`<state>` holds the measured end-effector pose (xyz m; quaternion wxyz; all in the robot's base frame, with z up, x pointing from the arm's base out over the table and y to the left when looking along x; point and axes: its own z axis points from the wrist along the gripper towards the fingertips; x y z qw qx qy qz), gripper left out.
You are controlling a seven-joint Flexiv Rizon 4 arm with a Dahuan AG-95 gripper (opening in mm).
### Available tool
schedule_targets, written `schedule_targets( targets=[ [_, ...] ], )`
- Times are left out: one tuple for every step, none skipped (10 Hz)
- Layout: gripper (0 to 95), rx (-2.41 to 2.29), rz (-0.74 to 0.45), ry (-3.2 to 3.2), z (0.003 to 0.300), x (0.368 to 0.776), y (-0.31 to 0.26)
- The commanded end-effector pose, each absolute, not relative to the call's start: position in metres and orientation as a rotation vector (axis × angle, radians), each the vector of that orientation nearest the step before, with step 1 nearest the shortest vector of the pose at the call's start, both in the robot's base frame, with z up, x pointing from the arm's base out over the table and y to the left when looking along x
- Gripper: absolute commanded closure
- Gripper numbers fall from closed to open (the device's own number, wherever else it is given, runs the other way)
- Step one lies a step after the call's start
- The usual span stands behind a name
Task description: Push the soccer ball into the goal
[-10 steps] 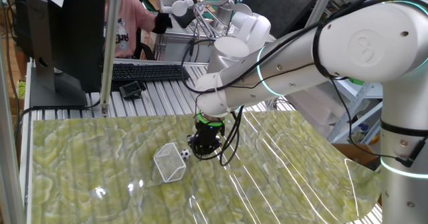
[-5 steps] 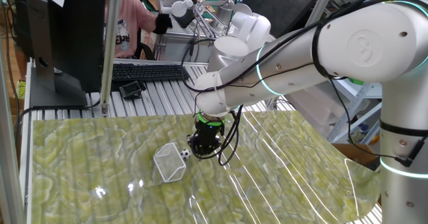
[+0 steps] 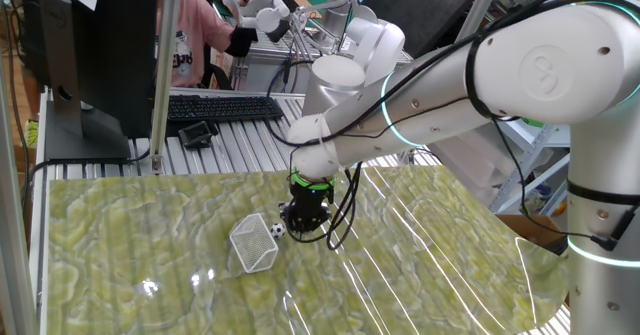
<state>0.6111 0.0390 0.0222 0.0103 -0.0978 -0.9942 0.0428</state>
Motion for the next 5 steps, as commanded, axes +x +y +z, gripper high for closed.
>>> schedule_targets(
  targets=[
    [95.0, -0.242, 0.115, -3.12, 0.02, 0.6133, 0.0388],
    [95.0, -0.175, 0.129, -3.122, 0.02, 0.6133, 0.0388],
    [95.0, -0.113, 0.154, -3.124, 0.02, 0.6133, 0.0388],
    [95.0, -0.082, 0.153, -3.121, 0.02, 0.6133, 0.0388],
    [95.0, -0.065, 0.155, -3.121, 0.02, 0.6133, 0.0388]
  ],
)
